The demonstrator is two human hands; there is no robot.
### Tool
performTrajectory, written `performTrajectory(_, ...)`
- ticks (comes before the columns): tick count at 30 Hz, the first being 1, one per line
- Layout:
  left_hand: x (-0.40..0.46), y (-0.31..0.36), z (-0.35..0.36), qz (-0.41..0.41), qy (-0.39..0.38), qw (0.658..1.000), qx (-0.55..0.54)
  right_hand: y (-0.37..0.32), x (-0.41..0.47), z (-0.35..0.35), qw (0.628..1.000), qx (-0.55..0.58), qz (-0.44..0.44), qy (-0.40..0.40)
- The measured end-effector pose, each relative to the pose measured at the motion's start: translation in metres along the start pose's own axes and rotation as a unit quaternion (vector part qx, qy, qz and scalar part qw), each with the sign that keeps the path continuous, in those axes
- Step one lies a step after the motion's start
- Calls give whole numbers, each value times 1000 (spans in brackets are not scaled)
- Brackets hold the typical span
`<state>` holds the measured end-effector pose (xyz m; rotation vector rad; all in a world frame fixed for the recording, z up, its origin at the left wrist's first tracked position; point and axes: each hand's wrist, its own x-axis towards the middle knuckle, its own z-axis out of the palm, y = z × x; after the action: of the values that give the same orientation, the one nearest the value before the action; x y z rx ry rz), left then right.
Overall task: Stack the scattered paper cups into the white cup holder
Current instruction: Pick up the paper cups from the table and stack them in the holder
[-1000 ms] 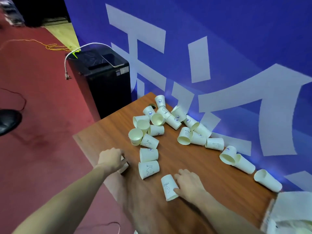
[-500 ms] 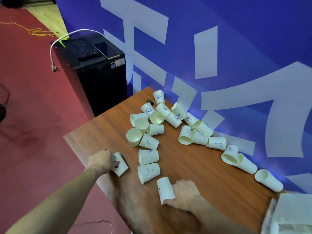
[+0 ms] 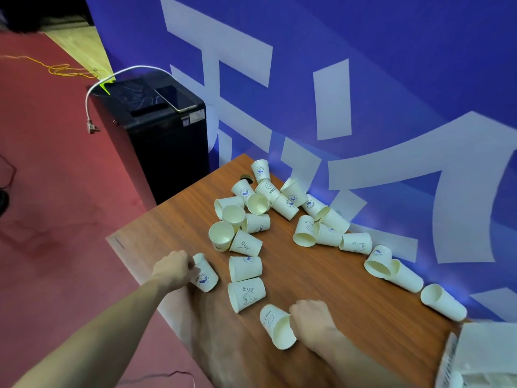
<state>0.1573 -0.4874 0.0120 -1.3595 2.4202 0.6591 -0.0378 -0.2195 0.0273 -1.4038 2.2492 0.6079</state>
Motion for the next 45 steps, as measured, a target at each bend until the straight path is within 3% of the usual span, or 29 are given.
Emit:
performTrajectory(4,-7,16,-15,18,38,999,20,11,-4,-9,999,11,12,28)
performTrajectory(9,-20,48,-34,77,101,990,59,37,-21,-26,979,157,102,81)
performTrajectory(18,-51,177,-36,270,148,941,139,98,-89,-28,926,283,199,152)
performTrajectory(27,-120,314,17,436,121,861,231,168,-191,27,875,327,293,204)
performTrajectory(38,-244,452,94,614,93,753,218,234,-331,111,792,374,412,251)
performTrajectory(45,-311,515,137,675,99,699,215,259,-405,162,743,391,489,235)
